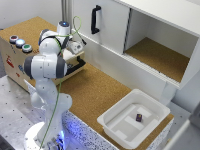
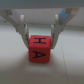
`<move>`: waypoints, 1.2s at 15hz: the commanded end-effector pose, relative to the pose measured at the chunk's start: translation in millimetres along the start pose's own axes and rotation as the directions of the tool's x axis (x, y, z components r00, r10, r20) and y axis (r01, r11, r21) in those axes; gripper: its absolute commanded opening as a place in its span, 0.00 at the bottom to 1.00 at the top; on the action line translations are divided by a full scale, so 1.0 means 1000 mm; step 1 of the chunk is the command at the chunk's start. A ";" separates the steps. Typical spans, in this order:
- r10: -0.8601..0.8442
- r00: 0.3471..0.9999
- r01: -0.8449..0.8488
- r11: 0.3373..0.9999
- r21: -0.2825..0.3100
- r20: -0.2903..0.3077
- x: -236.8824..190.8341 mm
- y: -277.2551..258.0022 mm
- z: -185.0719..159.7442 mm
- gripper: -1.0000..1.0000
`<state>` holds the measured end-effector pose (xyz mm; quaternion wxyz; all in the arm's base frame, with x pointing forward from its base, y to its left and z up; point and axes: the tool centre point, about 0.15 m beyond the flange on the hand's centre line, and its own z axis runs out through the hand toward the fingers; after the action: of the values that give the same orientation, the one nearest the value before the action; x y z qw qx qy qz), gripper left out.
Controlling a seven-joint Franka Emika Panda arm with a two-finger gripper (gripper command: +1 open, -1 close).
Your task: Move to the drawer, then place the pink object
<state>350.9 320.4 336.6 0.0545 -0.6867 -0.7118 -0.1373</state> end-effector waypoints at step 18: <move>0.798 0.599 -0.762 0.541 -0.357 -0.069 -0.274 0.053 -0.130 1.00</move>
<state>371.5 113.3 418.9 -0.0359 -0.8964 -0.4014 -0.1845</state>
